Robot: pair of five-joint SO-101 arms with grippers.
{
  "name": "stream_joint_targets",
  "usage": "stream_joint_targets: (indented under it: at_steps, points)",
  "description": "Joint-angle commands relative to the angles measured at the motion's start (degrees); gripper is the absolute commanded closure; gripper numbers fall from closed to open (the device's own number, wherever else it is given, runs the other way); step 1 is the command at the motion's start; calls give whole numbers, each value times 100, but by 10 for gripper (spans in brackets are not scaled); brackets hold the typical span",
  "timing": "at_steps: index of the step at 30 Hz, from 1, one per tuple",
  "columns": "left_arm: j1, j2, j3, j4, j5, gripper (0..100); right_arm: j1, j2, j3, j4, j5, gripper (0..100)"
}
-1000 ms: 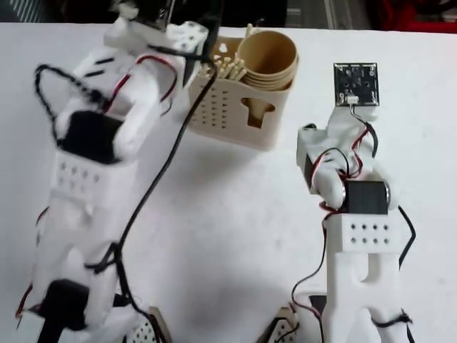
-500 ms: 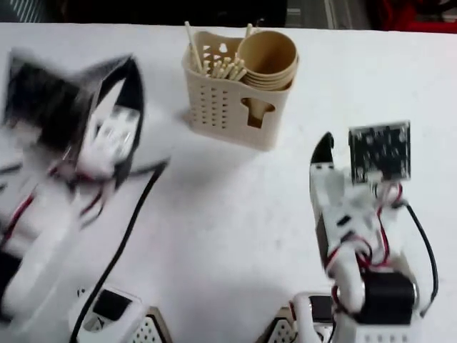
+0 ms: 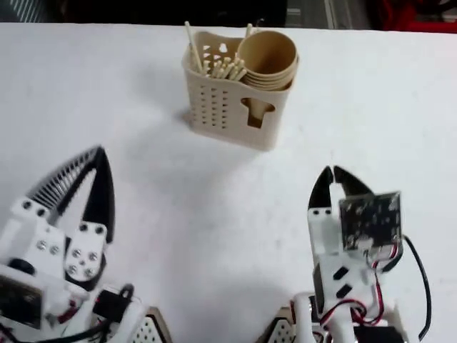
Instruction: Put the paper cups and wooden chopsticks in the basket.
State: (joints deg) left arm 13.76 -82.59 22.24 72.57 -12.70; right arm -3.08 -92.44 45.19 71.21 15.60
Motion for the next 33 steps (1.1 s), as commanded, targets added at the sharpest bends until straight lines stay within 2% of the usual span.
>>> stream_joint_targets:
  at_steps: [1,4,7,10,18,23,33]
  points:
    - [-48,-1015,1336,-457,0,977,57,-655,457,-136,132,980]
    - [-57,-1780,2286,-589,0,977,57,-1147,993,-127,132,980]
    - [-57,-2281,2954,-598,0,977,57,-998,1231,-136,132,980]
    - [-303,-2193,3270,-624,0,977,48,-1077,1495,-136,123,980]
    - [-892,-2193,4879,-1389,-35,977,13,-1086,2295,-136,167,980]
    - [-945,-2193,5978,-1934,-44,976,4,-1086,2857,-154,176,980]
    - [-954,-2193,7095,-2154,-44,976,48,-1086,4941,-1789,176,980]
